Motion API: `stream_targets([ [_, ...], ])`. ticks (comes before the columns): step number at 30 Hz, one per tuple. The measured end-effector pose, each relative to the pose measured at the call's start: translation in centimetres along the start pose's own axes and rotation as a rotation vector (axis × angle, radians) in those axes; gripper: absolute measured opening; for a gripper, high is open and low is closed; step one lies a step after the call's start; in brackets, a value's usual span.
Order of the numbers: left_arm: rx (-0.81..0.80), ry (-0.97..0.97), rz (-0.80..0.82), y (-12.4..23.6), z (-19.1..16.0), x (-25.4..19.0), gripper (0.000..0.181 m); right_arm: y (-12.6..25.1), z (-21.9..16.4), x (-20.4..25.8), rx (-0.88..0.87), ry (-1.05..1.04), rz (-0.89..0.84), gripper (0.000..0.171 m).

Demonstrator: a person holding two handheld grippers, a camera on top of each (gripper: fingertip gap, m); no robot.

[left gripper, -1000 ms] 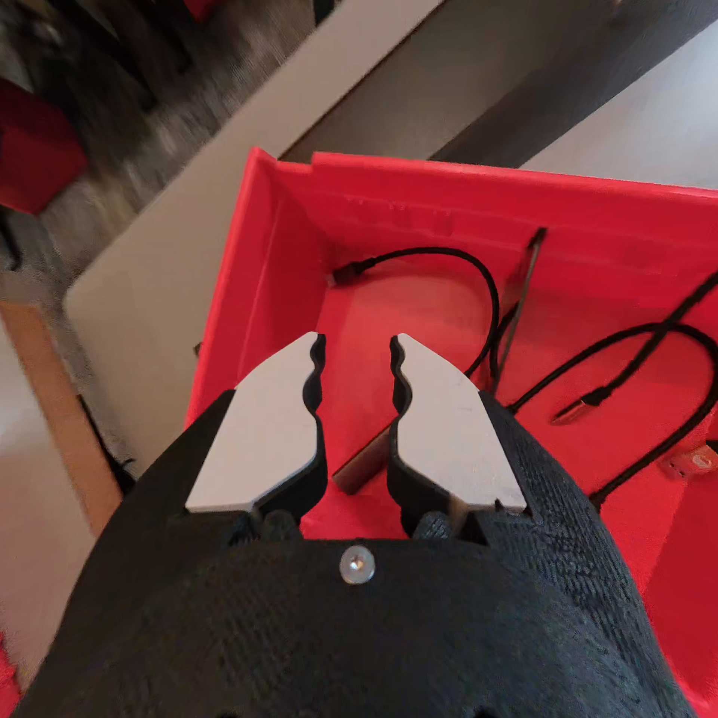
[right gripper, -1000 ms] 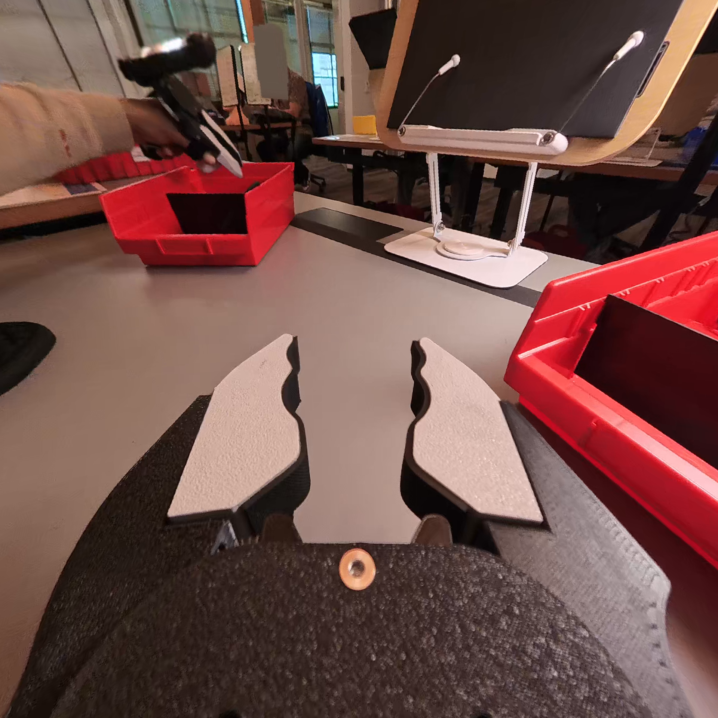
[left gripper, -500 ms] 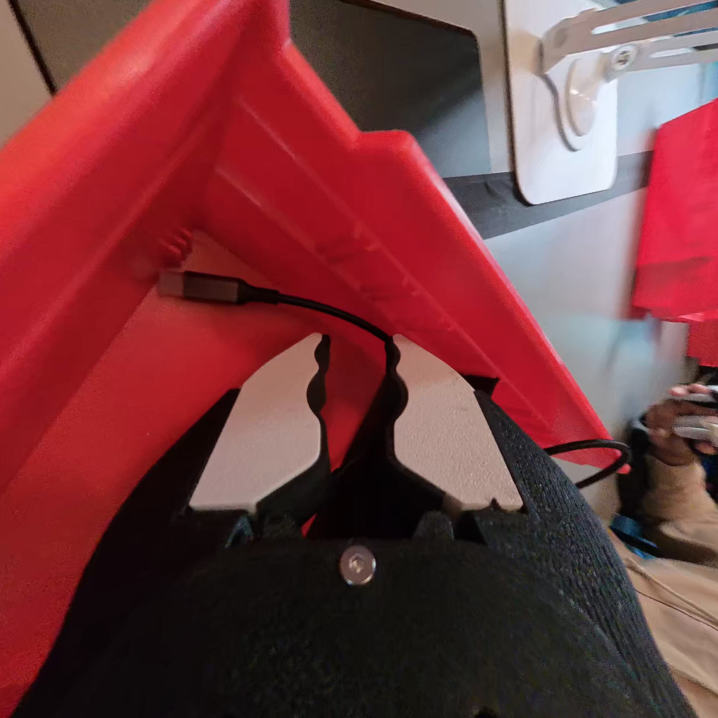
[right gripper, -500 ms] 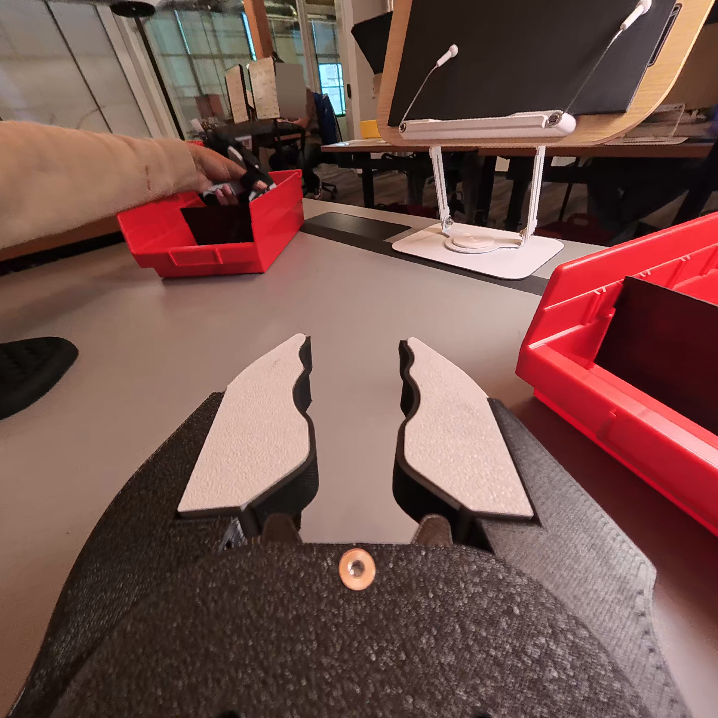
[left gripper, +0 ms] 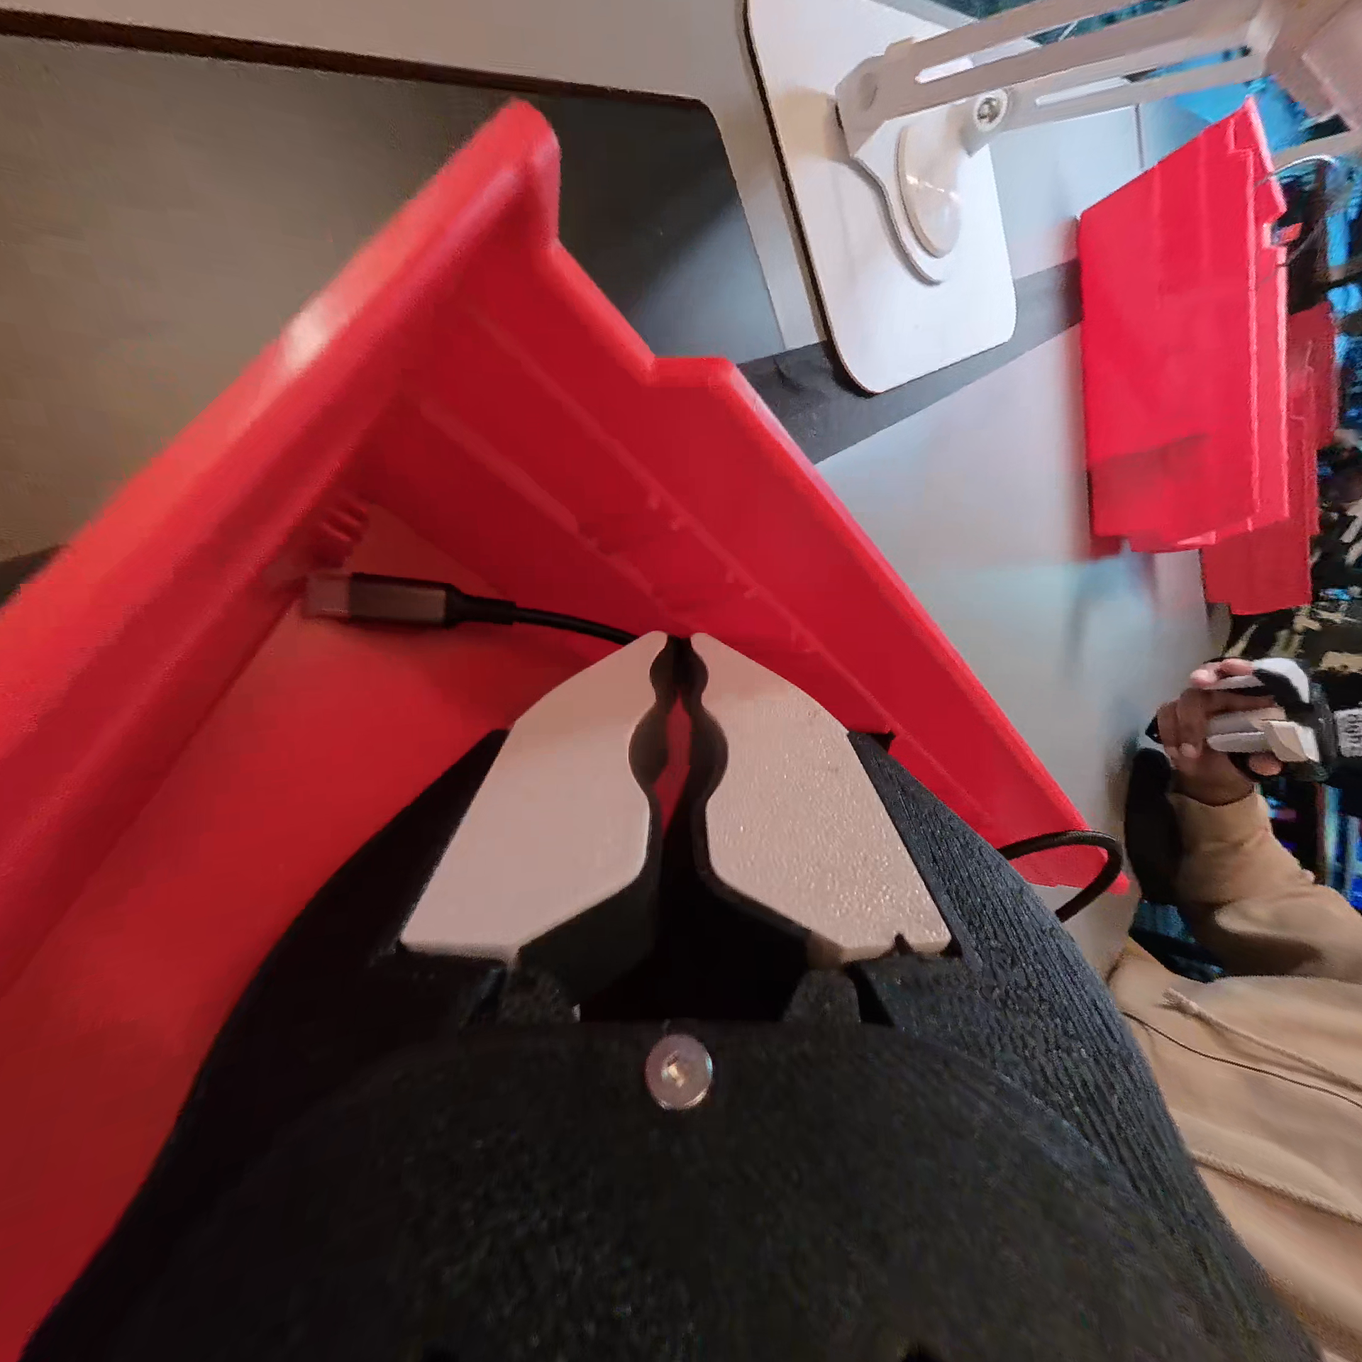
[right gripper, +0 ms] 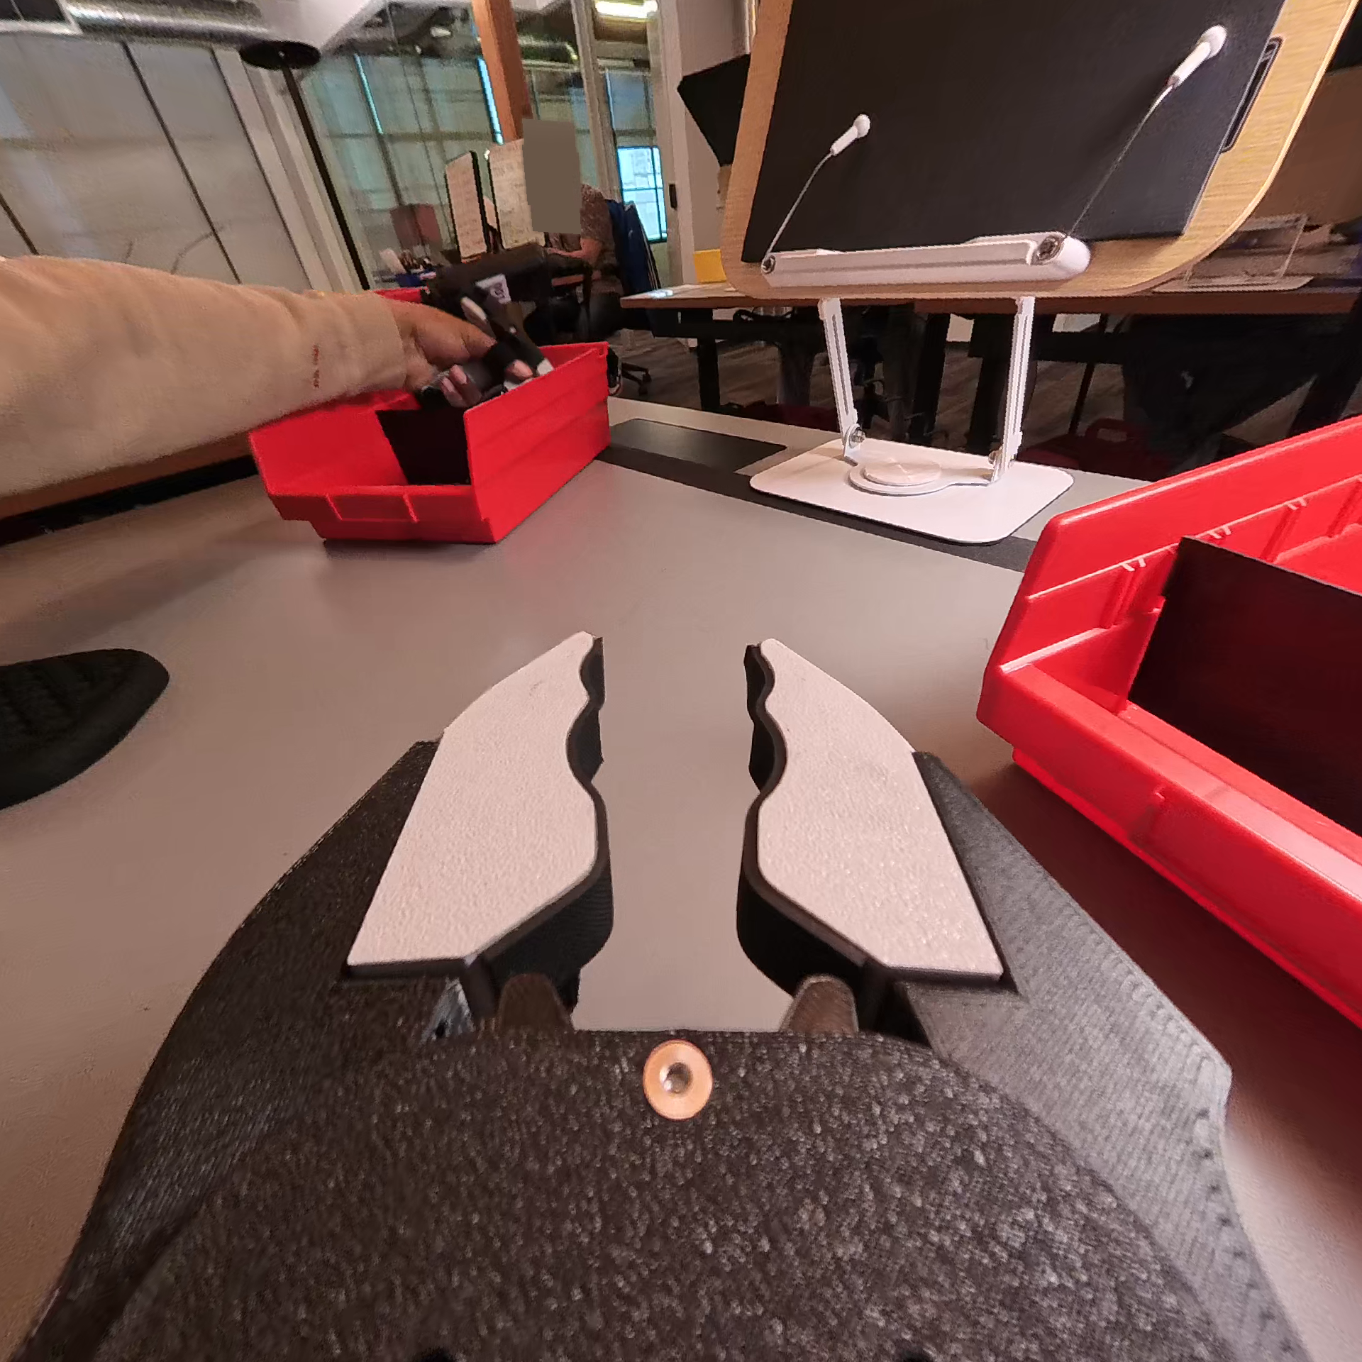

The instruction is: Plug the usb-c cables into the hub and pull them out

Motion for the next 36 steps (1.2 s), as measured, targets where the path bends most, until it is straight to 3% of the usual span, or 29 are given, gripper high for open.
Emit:
stream_targets([
  [3,-0.010,-0.031,0.079,0.7,0.4,-0.5,0.001,0.0,0.0,0.1,0.002,0.012,-0.003,0.035],
  [5,0.004,-0.106,0.229,1.3,0.6,-0.7,0.004,0.0,0.1,0.1,-0.002,0.018,-0.002,0.034],
  [8,0.093,-0.424,0.541,1.2,0.7,-1.4,0.016,0.0,0.1,0.2,0.001,0.033,-0.002,0.034],
  [10,0.190,-0.668,0.665,0.3,0.4,-2.1,0.025,0.1,0.1,0.2,-0.001,0.039,-0.003,0.034],
  [13,0.322,-0.988,0.762,-1.5,-0.3,-2.8,0.039,0.1,0.1,0.2,0.002,0.047,-0.007,0.033],
  [16,0.354,-1.128,0.767,-2.9,-0.4,-2.8,0.043,0.1,0.1,0.1,0.000,0.049,-0.009,0.032],
  [18,0.370,-1.150,0.761,-3.5,-0.4,-2.2,0.039,0.1,0.0,0.1,0.003,0.048,-0.013,0.032],
  [20,0.389,-1.168,0.755,-4.0,-0.6,-1.7,0.016,0.2,0.0,0.0,-0.001,0.047,-0.018,0.032],
  [22,0.401,-1.235,0.804,-4.0,-0.8,-1.6,0.011,0.3,0.1,0.0,-0.003,0.047,-0.024,0.031],
  [25,0.388,-1.303,0.900,-1.8,-0.6,-2.8,0.007,0.4,0.1,-0.1,-0.007,0.047,-0.024,0.030],
  [29,0.287,-1.291,1.001,3.8,0.2,-6.2,0.007,0.4,0.2,-0.1,-0.008,0.042,-0.008,0.029],
  [36,0.113,-1.241,1.200,12.1,1.2,-15.0,0.007,0.6,0.8,0.8,-0.033,0.058,0.022,0.028],
])
Point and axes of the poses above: each gripper's, where its closed fingertips meet, y back along the fingers, z out of its top, x = y × z across the jaws, the point moved 10 cm from there along y, back along the fingers, and after that the axes turned 1 degree about -z, right-handed, at the moved point
